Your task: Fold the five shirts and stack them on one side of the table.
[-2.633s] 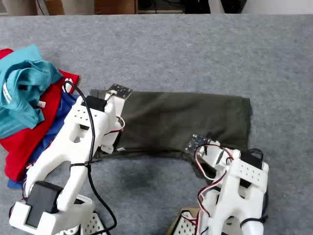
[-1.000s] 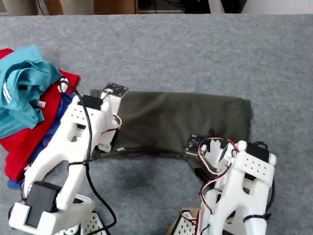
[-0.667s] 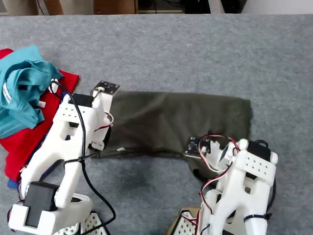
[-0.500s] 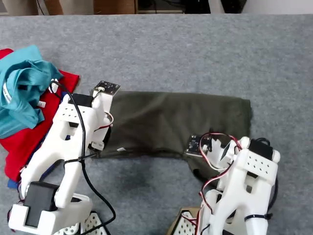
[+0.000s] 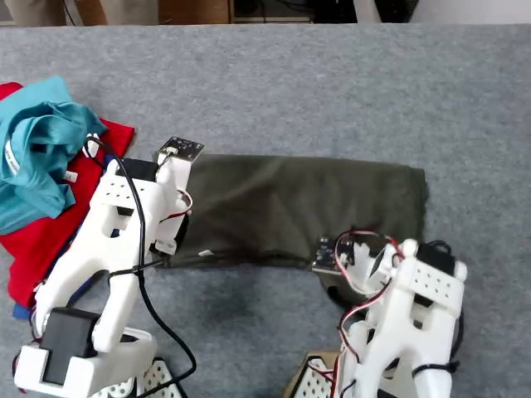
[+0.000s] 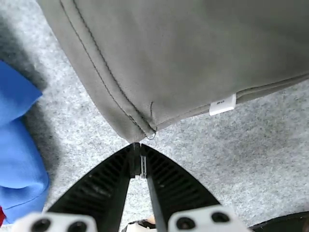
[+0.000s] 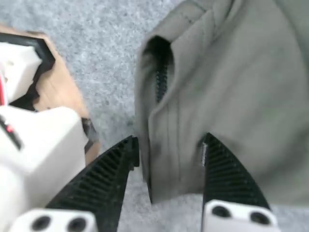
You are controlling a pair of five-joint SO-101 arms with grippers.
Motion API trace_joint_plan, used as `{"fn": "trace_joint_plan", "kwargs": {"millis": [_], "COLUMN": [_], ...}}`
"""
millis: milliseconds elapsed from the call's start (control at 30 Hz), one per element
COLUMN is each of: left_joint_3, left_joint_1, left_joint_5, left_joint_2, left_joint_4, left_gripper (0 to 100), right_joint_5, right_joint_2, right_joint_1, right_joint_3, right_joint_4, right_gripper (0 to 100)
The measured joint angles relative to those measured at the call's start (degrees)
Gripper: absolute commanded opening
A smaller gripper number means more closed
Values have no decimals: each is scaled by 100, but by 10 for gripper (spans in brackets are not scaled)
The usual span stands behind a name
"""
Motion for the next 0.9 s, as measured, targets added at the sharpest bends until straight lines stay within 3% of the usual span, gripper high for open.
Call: {"fn": "trace_joint_plan", "kwargs": {"millis": [167,400,733,900], "left_joint_3": [0,0,0,0], "left_joint_1": [0,0,0,0], "left_joint_5": [0,0,0,0], "left_joint_2": [0,0,0,0], "left_joint_4": [0,0,0,0], "left_gripper": [19,19,19,19], "right_joint_5": [0,0,0,-35], "right_joint_2": [-70,-70,-70,-70], "right_joint_1": [0,0,123,158], "right_joint_3": [527,607,677,651], "right_joint_4": [-782,-949,-1635,-1626], "right_gripper": [214,210,2,2]}}
